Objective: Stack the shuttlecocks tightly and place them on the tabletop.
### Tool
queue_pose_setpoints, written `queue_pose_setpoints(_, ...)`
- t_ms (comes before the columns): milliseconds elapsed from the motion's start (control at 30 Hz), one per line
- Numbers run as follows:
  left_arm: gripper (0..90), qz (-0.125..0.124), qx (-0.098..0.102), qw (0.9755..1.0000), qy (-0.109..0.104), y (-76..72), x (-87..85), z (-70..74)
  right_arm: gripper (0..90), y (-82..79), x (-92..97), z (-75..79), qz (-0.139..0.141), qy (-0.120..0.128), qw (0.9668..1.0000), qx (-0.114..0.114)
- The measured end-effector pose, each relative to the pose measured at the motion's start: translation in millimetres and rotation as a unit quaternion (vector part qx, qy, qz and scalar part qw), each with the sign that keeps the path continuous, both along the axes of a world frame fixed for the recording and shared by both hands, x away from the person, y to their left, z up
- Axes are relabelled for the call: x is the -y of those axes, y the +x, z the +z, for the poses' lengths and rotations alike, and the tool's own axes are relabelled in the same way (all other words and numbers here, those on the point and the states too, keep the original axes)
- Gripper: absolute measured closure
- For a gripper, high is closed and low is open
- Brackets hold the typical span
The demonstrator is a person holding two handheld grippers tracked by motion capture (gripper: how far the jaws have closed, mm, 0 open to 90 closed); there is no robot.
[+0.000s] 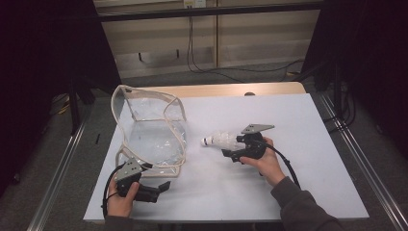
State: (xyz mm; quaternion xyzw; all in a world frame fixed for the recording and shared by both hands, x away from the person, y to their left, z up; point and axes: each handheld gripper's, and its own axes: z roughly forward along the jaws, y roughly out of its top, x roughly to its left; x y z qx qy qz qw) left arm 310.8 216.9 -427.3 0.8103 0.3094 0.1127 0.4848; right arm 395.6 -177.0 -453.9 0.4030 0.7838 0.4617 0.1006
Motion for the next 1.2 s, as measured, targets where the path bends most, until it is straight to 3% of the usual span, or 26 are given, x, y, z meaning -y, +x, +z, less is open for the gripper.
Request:
queue_pose_setpoints(533,1.8,0.0,0.002,1.0,-0.001,0.5,1.0,-0.1,19.5,5.6,-6.6,-2.8,-0.017,-0.007,0.9998,0.002)
queue_pose_setpoints(1200,1.7,0.001,0.003,1.0,-0.001,0.7,1.3,-0.3,37.7,8.5,-13.1,-5.2,-0.01,-0.02,0.9997,0.007)
